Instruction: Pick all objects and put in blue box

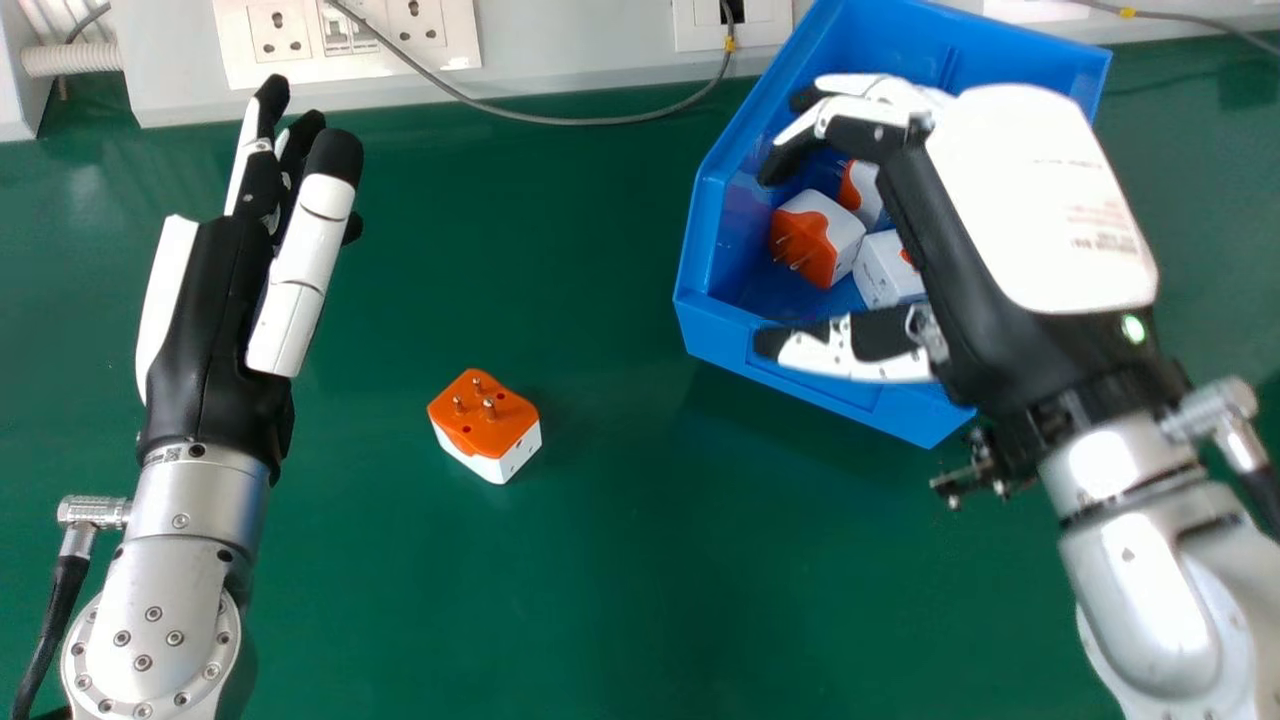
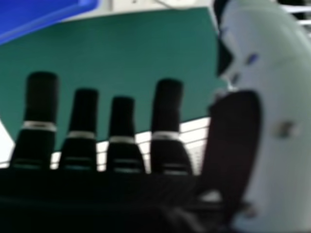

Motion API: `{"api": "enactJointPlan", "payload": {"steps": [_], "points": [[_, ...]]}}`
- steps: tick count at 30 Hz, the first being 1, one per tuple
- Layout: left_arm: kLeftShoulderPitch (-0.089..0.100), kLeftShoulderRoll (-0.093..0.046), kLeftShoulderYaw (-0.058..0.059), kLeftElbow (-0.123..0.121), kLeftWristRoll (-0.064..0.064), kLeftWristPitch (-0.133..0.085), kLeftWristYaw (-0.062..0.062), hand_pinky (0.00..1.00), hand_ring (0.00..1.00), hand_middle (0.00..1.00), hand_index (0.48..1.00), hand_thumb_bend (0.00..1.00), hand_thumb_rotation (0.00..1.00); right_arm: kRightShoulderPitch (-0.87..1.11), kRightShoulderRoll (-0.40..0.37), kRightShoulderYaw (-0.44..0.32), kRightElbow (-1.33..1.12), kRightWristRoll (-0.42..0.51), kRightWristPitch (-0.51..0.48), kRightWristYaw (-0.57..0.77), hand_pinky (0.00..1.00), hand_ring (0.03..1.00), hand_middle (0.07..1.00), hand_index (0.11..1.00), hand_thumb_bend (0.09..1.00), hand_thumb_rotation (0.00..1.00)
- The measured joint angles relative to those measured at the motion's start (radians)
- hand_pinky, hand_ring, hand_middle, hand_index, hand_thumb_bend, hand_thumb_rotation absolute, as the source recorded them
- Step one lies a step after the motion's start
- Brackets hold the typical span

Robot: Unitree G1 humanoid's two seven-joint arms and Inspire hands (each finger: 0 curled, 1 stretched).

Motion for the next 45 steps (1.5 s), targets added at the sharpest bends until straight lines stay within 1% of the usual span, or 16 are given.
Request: {"api": "enactJointPlan", "payload": {"steps": [2, 7, 10, 15, 18, 20, 24, 27, 31, 34, 37, 39, 42, 43, 45], "points": [[0.002, 0.000, 0.000, 0.000, -0.003, -0.001, -0.002, 0.86, 0.96, 0.97, 1.000, 0.69, 0.95, 0.042, 0.007, 0.001, -0.035, -0.001, -0.008, 0.011, 0.67, 0.820, 0.852, 0.797, 0.620, 0.01], [0.009, 0.003, 0.003, -0.001, -0.003, -0.003, -0.006, 0.86, 0.96, 0.97, 1.000, 0.68, 0.95, 0.162, 0.024, 0.018, -0.107, -0.001, -0.065, 0.020, 0.67, 0.827, 0.856, 0.790, 0.620, 0.03], [0.013, 0.003, 0.003, -0.004, -0.004, -0.003, -0.009, 0.86, 0.96, 0.97, 1.000, 0.68, 0.95, 0.213, 0.027, 0.027, -0.116, 0.001, -0.123, 0.017, 0.66, 0.820, 0.848, 0.779, 0.622, 0.03], [0.023, 0.003, 0.003, -0.007, -0.004, -0.005, -0.010, 0.86, 0.96, 0.97, 1.000, 0.68, 0.96, 0.273, 0.023, 0.050, -0.102, 0.008, -0.236, -0.002, 0.64, 0.800, 0.822, 0.754, 0.618, 0.03], [0.023, 0.003, 0.003, -0.007, -0.004, -0.015, -0.010, 0.86, 0.96, 0.97, 1.000, 0.68, 0.96, 0.285, 0.021, 0.069, -0.058, 0.004, -0.293, -0.007, 0.64, 0.792, 0.816, 0.747, 0.614, 0.02], [0.023, 0.003, 0.002, -0.007, -0.004, -0.017, -0.010, 0.86, 0.96, 0.97, 1.000, 0.68, 0.96, 0.283, 0.024, 0.084, -0.031, -0.004, -0.309, -0.007, 0.64, 0.788, 0.813, 0.744, 0.613, 0.01], [0.029, 0.002, -0.002, -0.007, -0.004, -0.026, -0.011, 0.86, 0.96, 0.97, 1.000, 0.69, 0.96, 0.223, 0.053, 0.127, 0.033, -0.032, -0.315, 0.023, 0.63, 0.779, 0.808, 0.739, 0.617, 0.01], [0.034, 0.002, -0.003, -0.006, -0.004, -0.035, -0.012, 0.86, 0.96, 0.97, 1.000, 0.72, 0.98, 0.144, 0.087, 0.162, 0.110, -0.022, -0.319, 0.050, 0.64, 0.785, 0.809, 0.743, 0.632, 0.01], [0.037, 0.000, -0.004, -0.004, -0.003, -0.040, -0.011, 0.86, 0.96, 0.97, 1.000, 0.73, 0.99, 0.045, 0.118, 0.194, 0.226, -0.005, -0.326, 0.080, 0.65, 0.797, 0.817, 0.754, 0.639, 0.01], [0.040, -0.004, -0.004, -0.001, -0.003, -0.042, -0.007, 0.86, 0.96, 0.97, 1.000, 0.75, 0.99, -0.027, 0.135, 0.210, 0.305, 0.005, -0.328, 0.103, 0.67, 0.806, 0.825, 0.764, 0.647, 0.01], [0.040, -0.010, -0.008, 0.000, -0.003, -0.043, -0.003, 0.86, 0.96, 0.97, 1.000, 0.76, 1.00, -0.101, 0.144, 0.220, 0.381, 0.016, -0.328, 0.135, 0.67, 0.810, 0.830, 0.771, 0.655, 0.00], [0.041, -0.015, -0.009, 0.000, -0.002, -0.045, 0.002, 0.86, 0.96, 0.97, 1.000, 0.76, 1.00, -0.143, 0.147, 0.222, 0.428, 0.052, -0.329, 0.164, 0.67, 0.812, 0.832, 0.773, 0.657, 0.00], [0.041, -0.019, -0.013, 0.000, -0.002, -0.047, 0.005, 0.86, 0.96, 0.98, 1.000, 0.77, 1.00, -0.210, 0.152, 0.228, 0.504, 0.087, -0.330, 0.200, 0.67, 0.817, 0.842, 0.787, 0.627, 0.00], [0.041, -0.020, -0.013, 0.000, -0.002, -0.048, 0.005, 0.86, 0.96, 0.98, 1.000, 0.77, 1.00, -0.231, 0.154, 0.231, 0.524, 0.091, -0.330, 0.210, 0.67, 0.821, 0.848, 0.794, 0.601, 0.00], [0.041, -0.023, -0.014, 0.001, 0.000, -0.050, 0.006, 0.86, 0.96, 0.98, 1.000, 0.77, 1.00, -0.273, 0.156, 0.240, 0.564, 0.091, -0.331, 0.220, 0.67, 0.823, 0.853, 0.799, 0.588, 0.00]]}}
